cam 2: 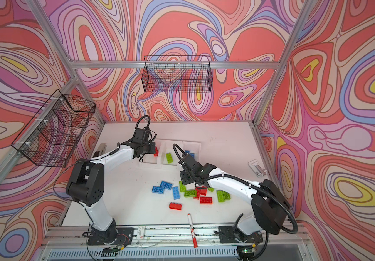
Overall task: Sort the legos into containers by color
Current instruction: 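Grasp a red brick with the left gripper and drop it in the red compartment, then grasp a lime-green brick with the right gripper and carry it to the tray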
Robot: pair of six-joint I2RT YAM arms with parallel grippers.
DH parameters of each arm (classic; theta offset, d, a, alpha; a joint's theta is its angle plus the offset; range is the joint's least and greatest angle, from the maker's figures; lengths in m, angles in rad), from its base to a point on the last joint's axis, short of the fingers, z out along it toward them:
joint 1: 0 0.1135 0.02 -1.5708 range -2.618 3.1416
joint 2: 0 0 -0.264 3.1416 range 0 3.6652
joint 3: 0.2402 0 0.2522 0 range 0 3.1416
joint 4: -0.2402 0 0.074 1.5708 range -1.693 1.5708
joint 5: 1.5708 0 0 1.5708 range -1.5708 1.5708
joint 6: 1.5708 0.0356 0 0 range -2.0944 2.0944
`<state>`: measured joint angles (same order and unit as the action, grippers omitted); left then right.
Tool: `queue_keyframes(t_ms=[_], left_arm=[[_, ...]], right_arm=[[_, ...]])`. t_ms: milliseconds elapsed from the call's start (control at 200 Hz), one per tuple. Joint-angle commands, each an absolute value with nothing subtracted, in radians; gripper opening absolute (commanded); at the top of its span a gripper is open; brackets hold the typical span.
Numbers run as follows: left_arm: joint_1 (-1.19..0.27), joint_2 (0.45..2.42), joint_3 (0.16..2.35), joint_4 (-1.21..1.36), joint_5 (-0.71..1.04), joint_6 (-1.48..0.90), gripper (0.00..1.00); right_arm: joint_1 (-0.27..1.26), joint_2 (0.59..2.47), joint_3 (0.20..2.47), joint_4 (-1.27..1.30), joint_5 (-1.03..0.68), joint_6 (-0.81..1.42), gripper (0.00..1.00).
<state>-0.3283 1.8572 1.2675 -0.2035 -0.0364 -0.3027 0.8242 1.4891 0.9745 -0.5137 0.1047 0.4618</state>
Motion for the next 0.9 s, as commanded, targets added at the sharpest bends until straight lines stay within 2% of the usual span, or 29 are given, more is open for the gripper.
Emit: queue_keyframes(t_ms=[0, 95, 331, 671, 891], left_arm=[[-0.318, 1.886, 1.301, -0.183, -0.027, -0.310, 0.36], [-0.318, 1.887, 1.294, -0.180, -0.057, -0.319, 0.50], [-0.311, 1.831, 1.260, -0.175, -0.111, -0.314, 0.64], [-0.295, 1.602, 1.202, -0.196, -0.174, -0.253, 0.68], [-0.290, 1.450, 1.067, -0.177, -0.159, -0.276, 0.68]], right_arm=[[0.845, 1.511, 0.963, -0.506, 0.117, 0.495, 0.56], [0.849, 1.531, 0.972, -0.498, 0.107, 0.500, 0.56], [0.870, 1.592, 0.968, -0.473, 0.070, 0.499, 0.57], [0.885, 1.651, 0.979, -0.457, 0.034, 0.494, 0.57], [0.887, 1.712, 0.994, -0.483, 0.075, 0.500, 0.56]])
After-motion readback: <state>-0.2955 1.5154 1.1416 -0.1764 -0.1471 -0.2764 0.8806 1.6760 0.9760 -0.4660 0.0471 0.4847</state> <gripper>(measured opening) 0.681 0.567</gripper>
